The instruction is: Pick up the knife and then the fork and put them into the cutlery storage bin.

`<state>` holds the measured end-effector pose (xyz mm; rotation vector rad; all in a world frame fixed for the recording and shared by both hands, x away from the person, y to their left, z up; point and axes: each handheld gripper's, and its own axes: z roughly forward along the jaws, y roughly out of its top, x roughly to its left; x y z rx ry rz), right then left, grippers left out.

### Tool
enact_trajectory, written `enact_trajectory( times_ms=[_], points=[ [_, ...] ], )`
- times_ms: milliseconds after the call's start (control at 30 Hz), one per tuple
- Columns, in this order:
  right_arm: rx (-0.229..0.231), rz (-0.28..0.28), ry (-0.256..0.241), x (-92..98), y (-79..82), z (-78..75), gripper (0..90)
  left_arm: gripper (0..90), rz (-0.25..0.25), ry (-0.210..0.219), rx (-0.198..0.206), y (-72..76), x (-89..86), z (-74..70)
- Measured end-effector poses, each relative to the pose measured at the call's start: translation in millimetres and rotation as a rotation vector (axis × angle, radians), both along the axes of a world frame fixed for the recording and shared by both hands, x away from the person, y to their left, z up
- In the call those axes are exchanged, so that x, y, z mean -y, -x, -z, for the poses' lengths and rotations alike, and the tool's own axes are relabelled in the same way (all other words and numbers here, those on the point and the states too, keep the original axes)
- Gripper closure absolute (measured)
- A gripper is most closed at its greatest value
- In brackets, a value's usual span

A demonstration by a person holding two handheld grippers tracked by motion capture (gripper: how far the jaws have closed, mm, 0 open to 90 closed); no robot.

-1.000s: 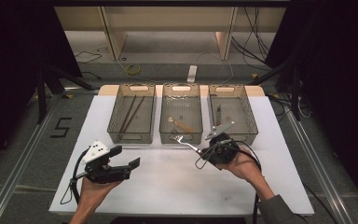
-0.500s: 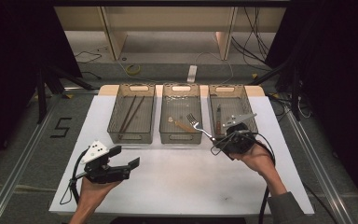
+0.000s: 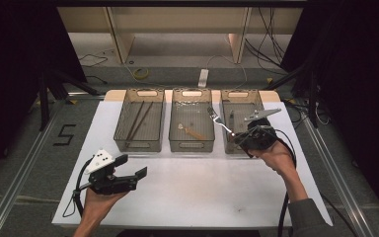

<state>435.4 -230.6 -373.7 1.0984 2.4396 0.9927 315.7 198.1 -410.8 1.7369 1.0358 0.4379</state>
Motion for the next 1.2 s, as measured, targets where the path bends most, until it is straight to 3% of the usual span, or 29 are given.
enact_trajectory(
  times_ms=[800, 1200],
  points=[
    [-0.010, 0.199, 0.015, 22.1, -62.7, -13.3, 77.2, 15.7, 0.007, 0.000, 0.000, -0.8, 2.0, 0.2],
    [-0.067, 0.291, 0.030, 23.7, -86.9, -1.2, 77.2, 15.7, 0.006, 0.001, -0.001, -0.6, 1.8, 0.0]
  ],
)
